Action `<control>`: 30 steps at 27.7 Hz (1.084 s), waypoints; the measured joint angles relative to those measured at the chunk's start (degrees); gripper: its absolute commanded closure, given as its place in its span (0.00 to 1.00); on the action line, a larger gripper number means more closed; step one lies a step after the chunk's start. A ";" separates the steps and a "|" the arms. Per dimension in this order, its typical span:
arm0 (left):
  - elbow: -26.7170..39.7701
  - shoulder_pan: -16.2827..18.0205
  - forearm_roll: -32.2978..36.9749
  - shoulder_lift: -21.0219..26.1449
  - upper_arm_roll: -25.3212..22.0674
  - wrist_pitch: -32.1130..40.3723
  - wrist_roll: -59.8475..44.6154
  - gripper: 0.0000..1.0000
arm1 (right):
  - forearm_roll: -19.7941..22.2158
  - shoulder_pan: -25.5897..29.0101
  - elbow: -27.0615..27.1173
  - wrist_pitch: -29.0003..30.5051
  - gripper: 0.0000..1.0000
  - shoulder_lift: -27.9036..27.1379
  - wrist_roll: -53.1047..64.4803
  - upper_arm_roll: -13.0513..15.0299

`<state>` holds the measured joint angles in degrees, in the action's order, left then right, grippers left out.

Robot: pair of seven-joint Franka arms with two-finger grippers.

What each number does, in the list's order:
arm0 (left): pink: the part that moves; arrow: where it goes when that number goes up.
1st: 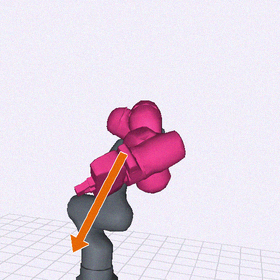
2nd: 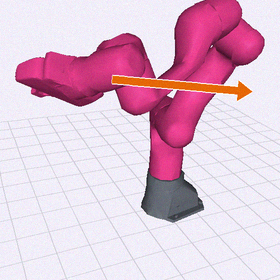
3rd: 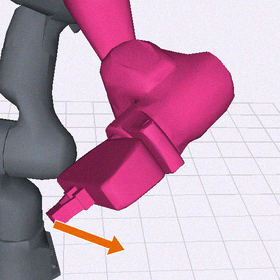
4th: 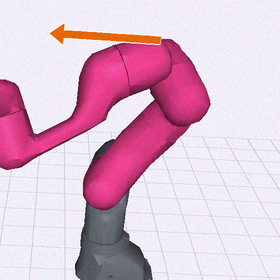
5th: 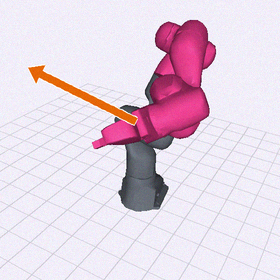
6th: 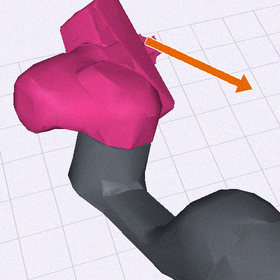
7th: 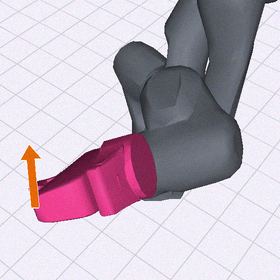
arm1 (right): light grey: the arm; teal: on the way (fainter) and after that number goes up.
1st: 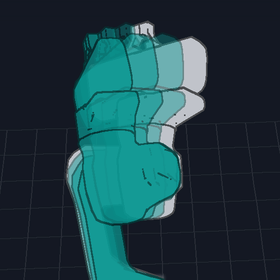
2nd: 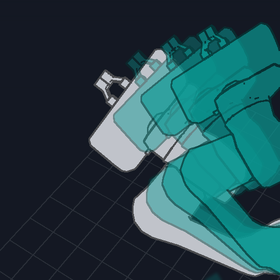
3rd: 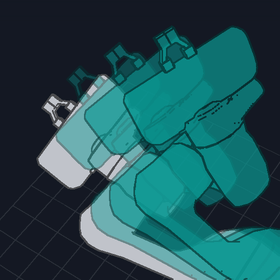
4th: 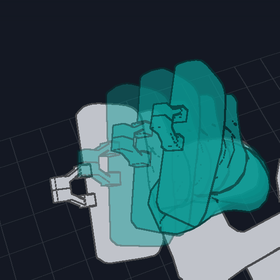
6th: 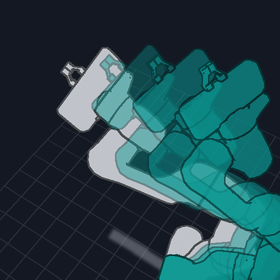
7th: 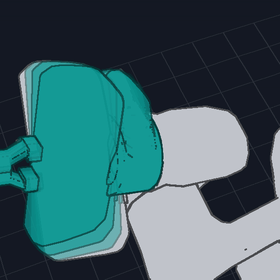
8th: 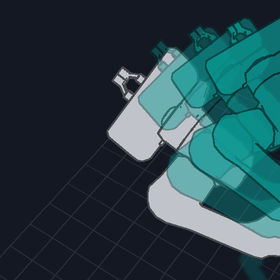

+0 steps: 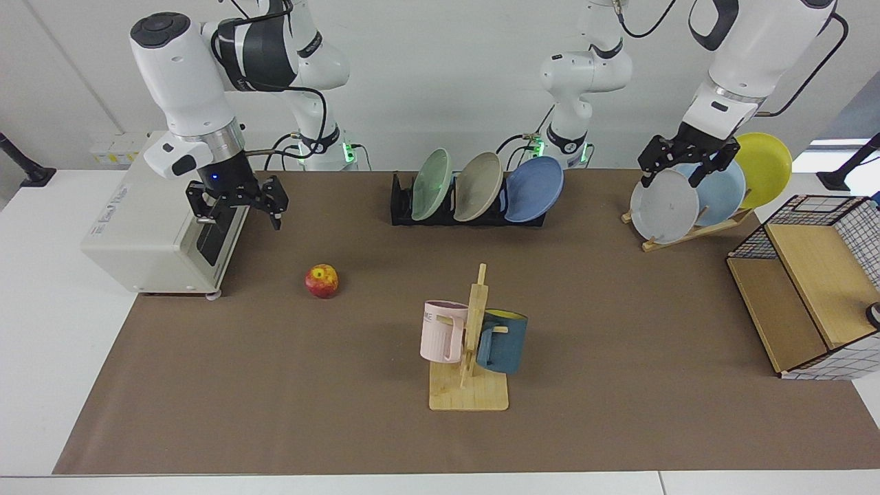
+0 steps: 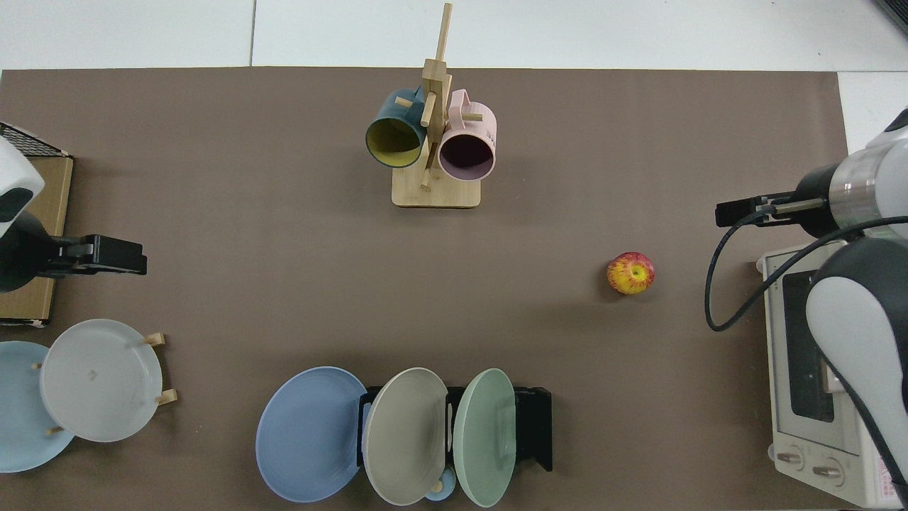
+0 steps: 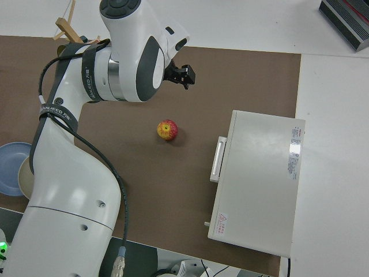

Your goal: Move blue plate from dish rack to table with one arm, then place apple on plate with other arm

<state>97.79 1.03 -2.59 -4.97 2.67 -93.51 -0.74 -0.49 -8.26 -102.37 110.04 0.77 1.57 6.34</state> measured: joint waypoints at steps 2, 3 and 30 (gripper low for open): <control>0.00 0.00 0.00 0.00 0.00 0.00 0.01 0.00 | 0.00 0.00 0.00 0.00 0.00 0.00 0.00 0.00; 0.00 0.00 0.00 0.00 0.00 0.00 0.01 0.00 | 0.00 0.00 0.00 0.00 0.00 0.00 0.00 0.00; 7.68 -1.04 9.66 -3.92 6.96 -3.94 -10.42 0.00 | 0.00 0.00 0.00 0.00 0.00 0.00 0.00 0.00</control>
<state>105.47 -0.01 7.07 -8.90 9.63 -97.45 -11.17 -0.49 -8.26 -102.37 110.04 0.77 1.57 6.34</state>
